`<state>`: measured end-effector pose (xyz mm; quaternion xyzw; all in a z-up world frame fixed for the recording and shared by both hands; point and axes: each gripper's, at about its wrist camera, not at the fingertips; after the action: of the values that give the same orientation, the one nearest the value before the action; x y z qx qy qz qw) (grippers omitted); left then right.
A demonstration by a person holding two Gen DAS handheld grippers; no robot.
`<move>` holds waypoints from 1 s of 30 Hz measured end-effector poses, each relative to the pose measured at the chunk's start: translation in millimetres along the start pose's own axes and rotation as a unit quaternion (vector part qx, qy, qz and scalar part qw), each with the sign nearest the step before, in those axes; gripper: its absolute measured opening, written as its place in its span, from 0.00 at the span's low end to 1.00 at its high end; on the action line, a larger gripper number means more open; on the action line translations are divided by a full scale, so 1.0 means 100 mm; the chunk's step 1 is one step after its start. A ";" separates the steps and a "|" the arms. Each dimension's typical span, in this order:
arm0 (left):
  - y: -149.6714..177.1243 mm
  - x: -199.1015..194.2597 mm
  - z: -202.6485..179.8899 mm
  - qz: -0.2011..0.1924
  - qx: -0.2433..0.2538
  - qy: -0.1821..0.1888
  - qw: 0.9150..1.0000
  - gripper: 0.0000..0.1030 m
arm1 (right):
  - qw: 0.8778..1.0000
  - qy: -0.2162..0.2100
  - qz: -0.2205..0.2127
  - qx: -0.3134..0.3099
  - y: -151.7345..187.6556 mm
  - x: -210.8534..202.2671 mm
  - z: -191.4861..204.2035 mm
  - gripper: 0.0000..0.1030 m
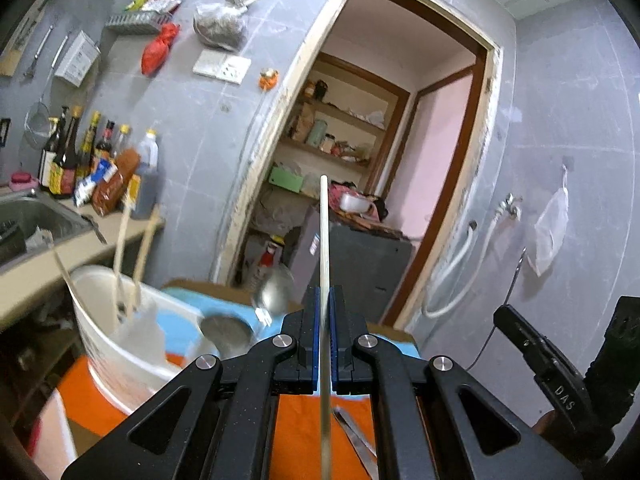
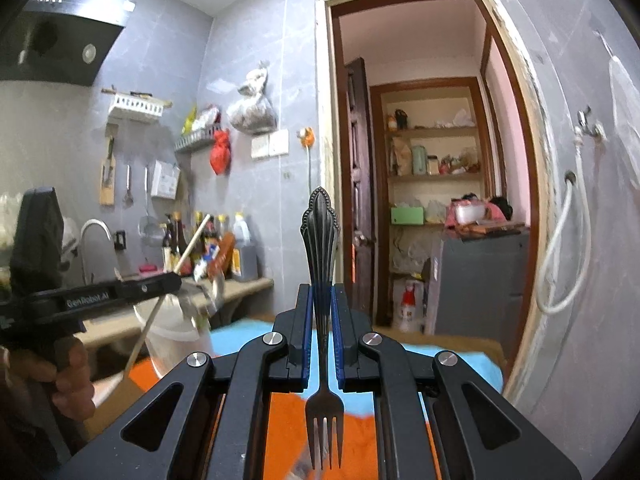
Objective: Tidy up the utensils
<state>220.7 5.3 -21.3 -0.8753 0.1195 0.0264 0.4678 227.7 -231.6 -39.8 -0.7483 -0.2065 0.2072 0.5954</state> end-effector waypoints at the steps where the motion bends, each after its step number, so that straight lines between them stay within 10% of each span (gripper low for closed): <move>1: -0.08 -0.01 0.01 -0.003 0.000 -0.002 1.000 0.02 | 1.000 -0.002 -0.005 -0.001 -0.09 0.04 0.02 0.07; 17: -1.31 -0.12 0.90 -0.078 -0.045 -0.032 0.995 0.02 | 0.997 -0.040 -0.063 0.032 -0.94 0.78 0.64 0.07; 30: -1.16 -0.01 1.50 -0.114 -0.103 -0.022 0.988 0.02 | 0.994 -0.064 -0.064 0.062 -0.59 1.11 0.98 0.07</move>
<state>256.8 191.0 -11.1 -0.9257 0.0055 0.0047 0.3781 261.0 -78.8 -9.7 -0.6803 -0.2784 0.2283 0.6384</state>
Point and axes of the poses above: each gripper's, at about its wrist camera, not at the fingertips, and x roughly the way its jaws point, z to its left, y to its underside, and after that the axes turned 14 degrees about -x, right-handed
